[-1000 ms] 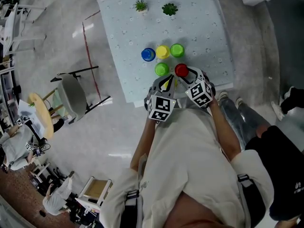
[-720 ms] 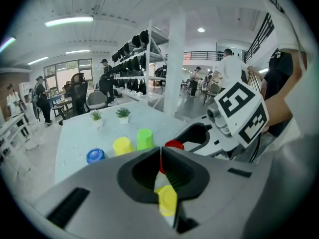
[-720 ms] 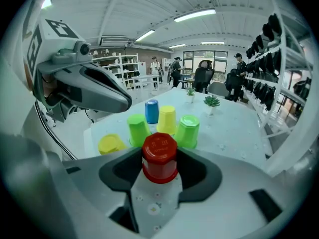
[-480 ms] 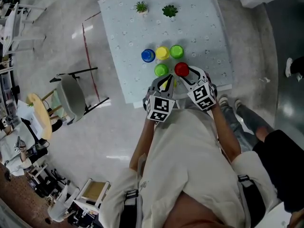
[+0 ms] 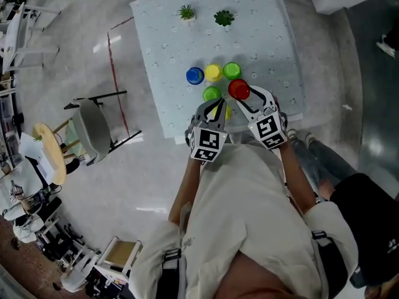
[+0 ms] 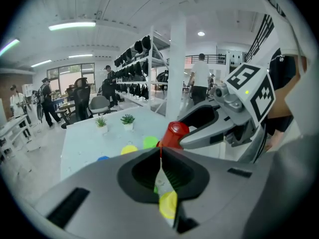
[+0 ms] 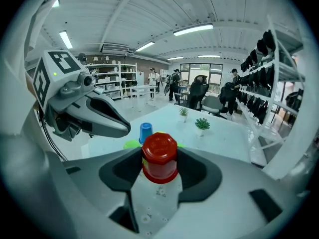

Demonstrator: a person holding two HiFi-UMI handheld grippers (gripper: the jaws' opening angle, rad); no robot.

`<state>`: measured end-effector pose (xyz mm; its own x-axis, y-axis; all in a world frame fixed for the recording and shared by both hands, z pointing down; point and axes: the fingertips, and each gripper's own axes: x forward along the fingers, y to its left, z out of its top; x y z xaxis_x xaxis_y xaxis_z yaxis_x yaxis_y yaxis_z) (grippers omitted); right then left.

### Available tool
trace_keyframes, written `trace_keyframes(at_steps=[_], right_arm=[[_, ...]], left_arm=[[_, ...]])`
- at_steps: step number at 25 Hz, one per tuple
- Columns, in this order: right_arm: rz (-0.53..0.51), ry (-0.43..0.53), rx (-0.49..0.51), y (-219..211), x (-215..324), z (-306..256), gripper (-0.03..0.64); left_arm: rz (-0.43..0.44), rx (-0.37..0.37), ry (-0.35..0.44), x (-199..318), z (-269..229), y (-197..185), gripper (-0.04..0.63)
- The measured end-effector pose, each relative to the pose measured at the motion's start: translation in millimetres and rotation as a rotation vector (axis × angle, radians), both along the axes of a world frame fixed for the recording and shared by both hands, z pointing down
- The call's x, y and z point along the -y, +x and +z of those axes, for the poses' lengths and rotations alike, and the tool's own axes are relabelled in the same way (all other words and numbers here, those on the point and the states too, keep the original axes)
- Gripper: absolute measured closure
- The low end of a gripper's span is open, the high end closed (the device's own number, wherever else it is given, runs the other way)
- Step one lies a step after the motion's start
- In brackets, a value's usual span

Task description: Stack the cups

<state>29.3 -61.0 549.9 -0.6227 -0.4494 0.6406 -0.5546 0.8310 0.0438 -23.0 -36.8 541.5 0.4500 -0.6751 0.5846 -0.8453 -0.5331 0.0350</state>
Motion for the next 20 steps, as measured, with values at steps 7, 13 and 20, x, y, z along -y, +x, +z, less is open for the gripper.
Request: trace_keyframes(at_steps=[7,13,20], right_arm=[[0.002,0.028,0.028,-8.7,10.7,-14.9,0.403],[-0.011,0.044,0.029,-20.8,22.2,-17.4,0.403],[-0.006,0.032,0.002,-30.1,35.7,-10.4,0.403]], left_arm=[[-0.013,-0.006,0.014,6.4,-3.2,-7.7,0.574],[-0.024,-0.013,0.015,11.5,-3.2,-15.8,0.574],[-0.029,-0.020,0.010,19.4,0.3,-26.3,0.574]])
